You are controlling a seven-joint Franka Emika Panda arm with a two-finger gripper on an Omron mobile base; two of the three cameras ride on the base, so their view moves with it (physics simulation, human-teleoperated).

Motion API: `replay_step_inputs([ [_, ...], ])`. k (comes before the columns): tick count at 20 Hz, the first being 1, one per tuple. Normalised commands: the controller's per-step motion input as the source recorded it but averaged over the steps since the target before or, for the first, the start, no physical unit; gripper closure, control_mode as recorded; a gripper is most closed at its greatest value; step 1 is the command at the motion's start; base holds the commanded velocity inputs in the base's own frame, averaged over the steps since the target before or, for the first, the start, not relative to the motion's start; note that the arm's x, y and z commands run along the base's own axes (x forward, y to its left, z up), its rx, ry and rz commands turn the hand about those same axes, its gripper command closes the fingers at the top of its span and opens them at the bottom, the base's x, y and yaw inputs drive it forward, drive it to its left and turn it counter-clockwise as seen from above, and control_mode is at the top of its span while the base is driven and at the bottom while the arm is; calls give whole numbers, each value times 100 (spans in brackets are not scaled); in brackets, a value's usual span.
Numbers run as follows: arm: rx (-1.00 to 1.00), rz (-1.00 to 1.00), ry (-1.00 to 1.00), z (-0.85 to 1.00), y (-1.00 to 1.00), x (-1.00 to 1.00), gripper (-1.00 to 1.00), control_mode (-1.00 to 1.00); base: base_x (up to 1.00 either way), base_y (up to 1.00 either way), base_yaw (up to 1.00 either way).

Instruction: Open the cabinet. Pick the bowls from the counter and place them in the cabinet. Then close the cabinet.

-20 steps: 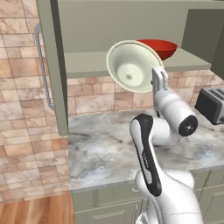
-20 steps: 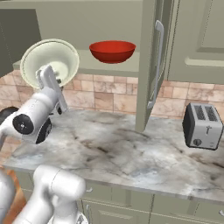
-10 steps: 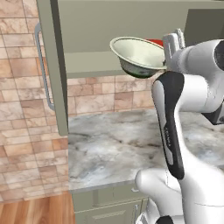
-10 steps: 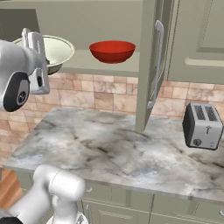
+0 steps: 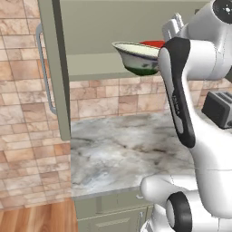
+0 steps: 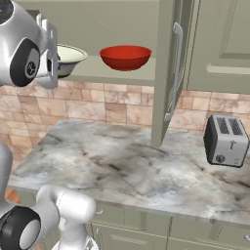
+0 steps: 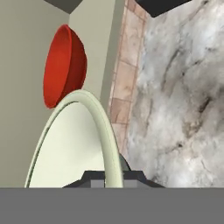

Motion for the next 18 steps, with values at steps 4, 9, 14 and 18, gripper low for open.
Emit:
replay_step_inputs([
  [4, -11, 0, -1, -35, 0, 65, 100, -100, 0, 0, 0],
  [9, -15, 0, -19, -20, 5, 45, 100, -100, 0, 0, 0],
  [14, -9, 3, -30, -7, 7, 36, 100, -100, 0, 0, 0],
  [18, 0, 3, -15, 0, 4, 47, 100, -100, 0, 0, 0],
])
